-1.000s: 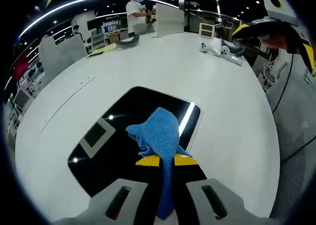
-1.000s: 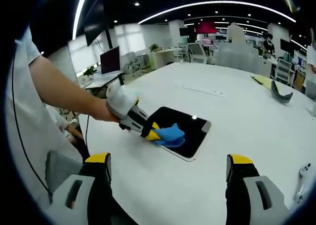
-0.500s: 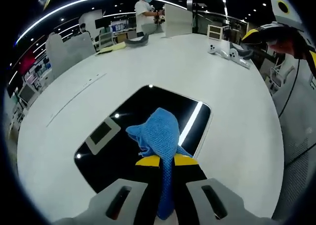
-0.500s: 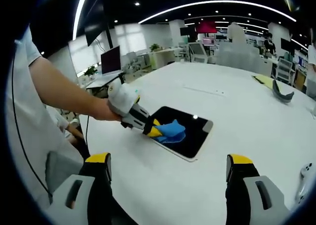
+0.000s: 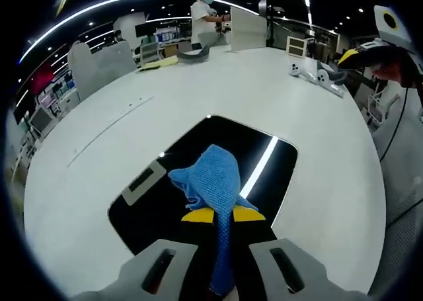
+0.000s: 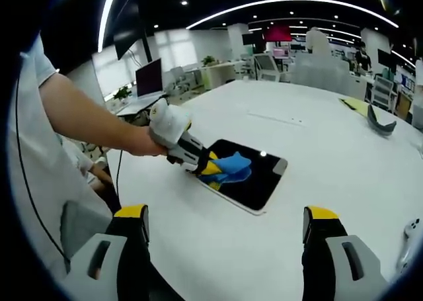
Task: Wipe the mirror surface with the cleaning cloth until all visible marks leave the cleaned area.
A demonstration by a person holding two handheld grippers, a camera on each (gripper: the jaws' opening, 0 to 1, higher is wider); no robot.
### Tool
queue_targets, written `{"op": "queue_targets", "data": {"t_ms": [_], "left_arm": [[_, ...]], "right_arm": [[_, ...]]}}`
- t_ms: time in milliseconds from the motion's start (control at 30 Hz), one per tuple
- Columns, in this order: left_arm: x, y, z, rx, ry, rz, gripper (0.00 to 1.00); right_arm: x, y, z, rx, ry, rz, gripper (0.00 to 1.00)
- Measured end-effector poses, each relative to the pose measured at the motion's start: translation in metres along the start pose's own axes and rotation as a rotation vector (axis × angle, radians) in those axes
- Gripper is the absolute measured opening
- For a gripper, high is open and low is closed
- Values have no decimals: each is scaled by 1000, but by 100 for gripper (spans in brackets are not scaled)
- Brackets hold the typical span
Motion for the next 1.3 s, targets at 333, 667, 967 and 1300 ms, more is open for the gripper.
{"op": "queue_targets", "data": {"t_ms": [333, 667, 967, 1300], "left_arm": [[6, 4, -18, -13, 29, 4, 4], [12, 8, -34, -33, 51, 16, 4], [16, 10, -43, -38, 54, 27, 4], [18, 12, -50, -27, 63, 36, 4]], "right_arm": [[3, 0, 1, 2, 1, -8, 97], [6, -2, 4, 12, -1, -21, 97], [10, -2, 6, 14, 0, -29, 97], [13, -1, 7, 10, 4, -38, 97]]}}
Point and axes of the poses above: the point that each gripper's makers call its tool centre point, and the gripper's own axes: x roughly forward along the fingers, z roughly to its right, y roughly out of its top, the point moved 7 cm from there along -x, roughly backward along the fingers, and after that the axes turned 7 degrees about z, right-handed, at the moved point
